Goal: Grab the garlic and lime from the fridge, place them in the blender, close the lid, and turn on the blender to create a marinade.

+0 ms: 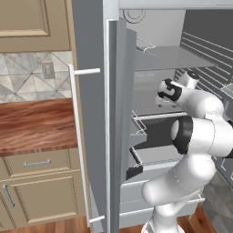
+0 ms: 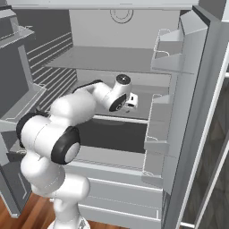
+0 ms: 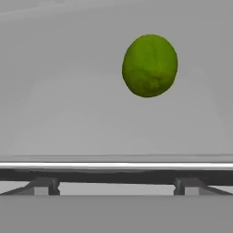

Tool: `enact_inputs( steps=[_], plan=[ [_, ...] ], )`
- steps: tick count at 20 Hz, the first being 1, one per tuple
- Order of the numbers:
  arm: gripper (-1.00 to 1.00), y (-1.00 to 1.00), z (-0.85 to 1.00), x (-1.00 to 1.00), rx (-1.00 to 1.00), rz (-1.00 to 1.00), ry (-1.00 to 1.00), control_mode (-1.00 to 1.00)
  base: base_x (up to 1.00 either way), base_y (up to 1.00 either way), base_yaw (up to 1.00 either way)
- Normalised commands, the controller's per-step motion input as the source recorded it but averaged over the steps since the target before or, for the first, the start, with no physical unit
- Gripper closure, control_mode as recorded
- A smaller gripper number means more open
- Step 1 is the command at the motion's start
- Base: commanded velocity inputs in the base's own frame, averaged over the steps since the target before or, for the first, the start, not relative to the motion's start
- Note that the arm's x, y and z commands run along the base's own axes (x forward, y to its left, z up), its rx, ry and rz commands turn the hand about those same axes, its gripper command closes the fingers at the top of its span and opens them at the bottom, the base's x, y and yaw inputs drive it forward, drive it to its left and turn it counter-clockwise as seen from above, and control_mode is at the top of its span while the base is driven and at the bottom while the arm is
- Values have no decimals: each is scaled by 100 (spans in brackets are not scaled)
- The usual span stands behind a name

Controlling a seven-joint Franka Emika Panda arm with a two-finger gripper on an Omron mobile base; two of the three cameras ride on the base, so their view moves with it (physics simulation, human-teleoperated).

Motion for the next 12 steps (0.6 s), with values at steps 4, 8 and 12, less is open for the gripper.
enact_inputs(
  steps=[4, 8, 12],
  plan=[
    [-100, -3, -1, 54, 0, 0, 0, -100, 0, 0, 0],
    [-100, -10, -4, 43, 0, 0, 0, -100, 0, 0, 0],
    [-100, -23, -23, 34, 0, 0, 0, -100, 0, 0, 0]
  ],
)
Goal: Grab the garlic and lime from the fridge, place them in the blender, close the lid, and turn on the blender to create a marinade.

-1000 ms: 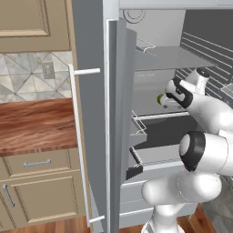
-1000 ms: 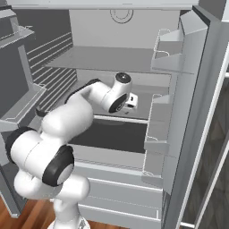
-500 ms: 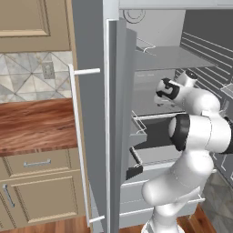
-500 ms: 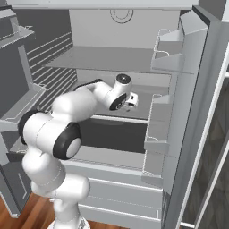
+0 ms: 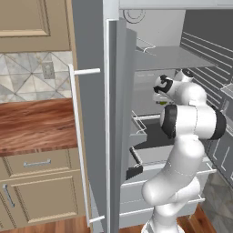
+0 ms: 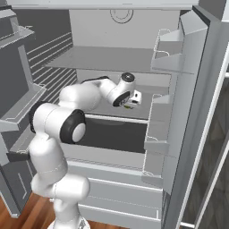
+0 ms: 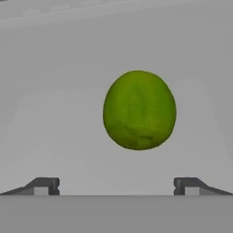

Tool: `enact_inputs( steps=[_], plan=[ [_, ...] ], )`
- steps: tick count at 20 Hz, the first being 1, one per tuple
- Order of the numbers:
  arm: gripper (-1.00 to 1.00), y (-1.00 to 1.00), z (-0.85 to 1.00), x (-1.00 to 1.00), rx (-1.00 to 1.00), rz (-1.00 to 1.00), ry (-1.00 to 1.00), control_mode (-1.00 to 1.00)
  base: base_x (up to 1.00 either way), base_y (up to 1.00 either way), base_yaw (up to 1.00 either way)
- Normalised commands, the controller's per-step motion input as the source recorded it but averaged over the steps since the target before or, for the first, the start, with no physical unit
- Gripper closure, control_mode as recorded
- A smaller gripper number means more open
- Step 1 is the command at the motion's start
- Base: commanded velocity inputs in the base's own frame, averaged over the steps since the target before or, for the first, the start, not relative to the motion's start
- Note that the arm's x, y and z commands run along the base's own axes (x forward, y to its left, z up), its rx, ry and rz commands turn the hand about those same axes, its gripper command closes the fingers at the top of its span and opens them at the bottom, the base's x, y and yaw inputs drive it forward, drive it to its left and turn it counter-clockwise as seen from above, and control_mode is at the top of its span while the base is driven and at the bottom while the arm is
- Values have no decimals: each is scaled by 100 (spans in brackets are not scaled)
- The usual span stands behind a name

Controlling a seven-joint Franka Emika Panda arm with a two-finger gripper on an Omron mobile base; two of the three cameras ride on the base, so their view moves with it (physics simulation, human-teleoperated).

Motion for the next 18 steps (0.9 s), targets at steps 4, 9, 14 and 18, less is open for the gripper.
enact_inputs(
  steps=[4, 9, 14, 18],
  plan=[
    [-100, -10, -19, 37, 0, 0, 0, -100, 0, 0, 0],
    [-100, -1, -20, 36, 0, 0, 0, -100, 0, 0, 0],
    [-100, 0, -18, 38, 0, 0, 0, -100, 0, 0, 0],
    [-100, 0, -14, 36, 0, 0, 0, -100, 0, 0, 0]
  ],
)
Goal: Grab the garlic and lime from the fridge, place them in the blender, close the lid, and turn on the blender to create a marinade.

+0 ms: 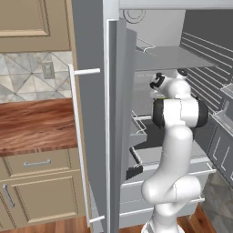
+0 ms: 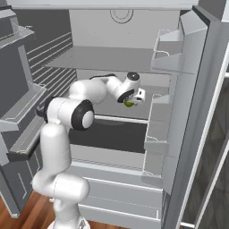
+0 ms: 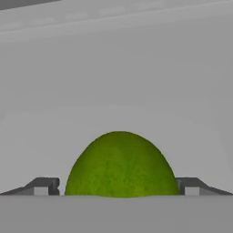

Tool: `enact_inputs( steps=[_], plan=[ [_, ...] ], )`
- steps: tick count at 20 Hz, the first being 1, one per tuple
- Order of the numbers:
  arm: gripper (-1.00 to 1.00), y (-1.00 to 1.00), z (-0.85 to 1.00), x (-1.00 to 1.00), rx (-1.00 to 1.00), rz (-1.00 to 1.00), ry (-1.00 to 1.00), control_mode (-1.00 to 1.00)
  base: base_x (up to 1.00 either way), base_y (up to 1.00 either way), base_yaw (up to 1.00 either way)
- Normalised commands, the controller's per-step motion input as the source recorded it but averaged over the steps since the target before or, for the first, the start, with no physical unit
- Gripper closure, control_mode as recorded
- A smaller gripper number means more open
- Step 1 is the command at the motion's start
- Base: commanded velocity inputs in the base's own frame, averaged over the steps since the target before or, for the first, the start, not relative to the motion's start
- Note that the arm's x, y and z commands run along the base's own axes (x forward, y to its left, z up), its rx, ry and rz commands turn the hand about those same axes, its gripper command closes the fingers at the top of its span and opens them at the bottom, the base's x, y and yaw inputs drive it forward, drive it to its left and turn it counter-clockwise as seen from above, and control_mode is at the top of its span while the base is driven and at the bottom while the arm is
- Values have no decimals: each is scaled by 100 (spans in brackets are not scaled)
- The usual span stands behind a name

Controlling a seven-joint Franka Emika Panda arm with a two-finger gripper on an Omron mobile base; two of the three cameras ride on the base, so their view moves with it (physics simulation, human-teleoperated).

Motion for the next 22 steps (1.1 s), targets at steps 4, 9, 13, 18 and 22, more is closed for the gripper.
enact_inputs(
  steps=[4, 9, 13, 18, 22],
  plan=[
    [100, 0, -18, 10, 0, 0, 0, -100, 0, 0, 0],
    [100, 0, -3, -2, 0, 0, -1, -100, 0, 0, 0],
    [100, 0, -10, -28, 0, 0, 0, -100, 0, 0, 0],
    [100, 0, -10, -51, 0, 0, -6, -100, 0, 0, 0],
    [100, 0, -12, -71, 0, 0, -12, -100, 0, 0, 0]
  ],
)
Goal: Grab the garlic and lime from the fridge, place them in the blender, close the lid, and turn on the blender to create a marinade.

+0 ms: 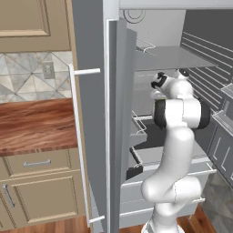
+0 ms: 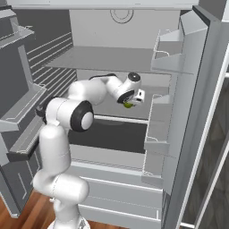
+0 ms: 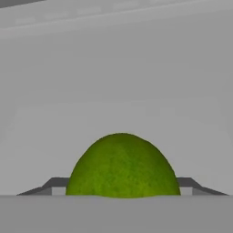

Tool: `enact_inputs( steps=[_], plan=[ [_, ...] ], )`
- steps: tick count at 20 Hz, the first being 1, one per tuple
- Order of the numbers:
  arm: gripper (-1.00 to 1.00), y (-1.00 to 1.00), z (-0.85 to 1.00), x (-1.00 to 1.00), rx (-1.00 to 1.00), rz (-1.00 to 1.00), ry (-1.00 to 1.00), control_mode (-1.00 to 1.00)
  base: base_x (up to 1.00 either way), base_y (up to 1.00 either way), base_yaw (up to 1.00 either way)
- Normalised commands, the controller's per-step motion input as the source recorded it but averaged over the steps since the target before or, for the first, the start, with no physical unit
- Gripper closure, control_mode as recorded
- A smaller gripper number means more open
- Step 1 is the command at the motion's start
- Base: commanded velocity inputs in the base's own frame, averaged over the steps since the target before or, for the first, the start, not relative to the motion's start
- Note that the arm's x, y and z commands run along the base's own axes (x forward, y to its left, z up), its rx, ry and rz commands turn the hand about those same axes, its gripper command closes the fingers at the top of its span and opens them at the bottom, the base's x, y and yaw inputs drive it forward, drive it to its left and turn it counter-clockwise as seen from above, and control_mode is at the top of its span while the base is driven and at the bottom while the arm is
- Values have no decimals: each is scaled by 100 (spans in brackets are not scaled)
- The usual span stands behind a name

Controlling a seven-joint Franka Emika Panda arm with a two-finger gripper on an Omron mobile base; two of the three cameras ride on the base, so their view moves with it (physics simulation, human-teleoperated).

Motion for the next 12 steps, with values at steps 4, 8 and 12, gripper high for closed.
enact_inputs(
  steps=[4, 8, 12],
  plan=[
    [100, 0, -7, -87, 0, 0, -20, -100, 0, 0, 0],
    [100, 0, 0, -99, 0, 0, -28, -100, 0, 0, 0],
    [100, 2, 7, -100, 0, 0, -26, -100, 0, 0, 0]
  ],
)
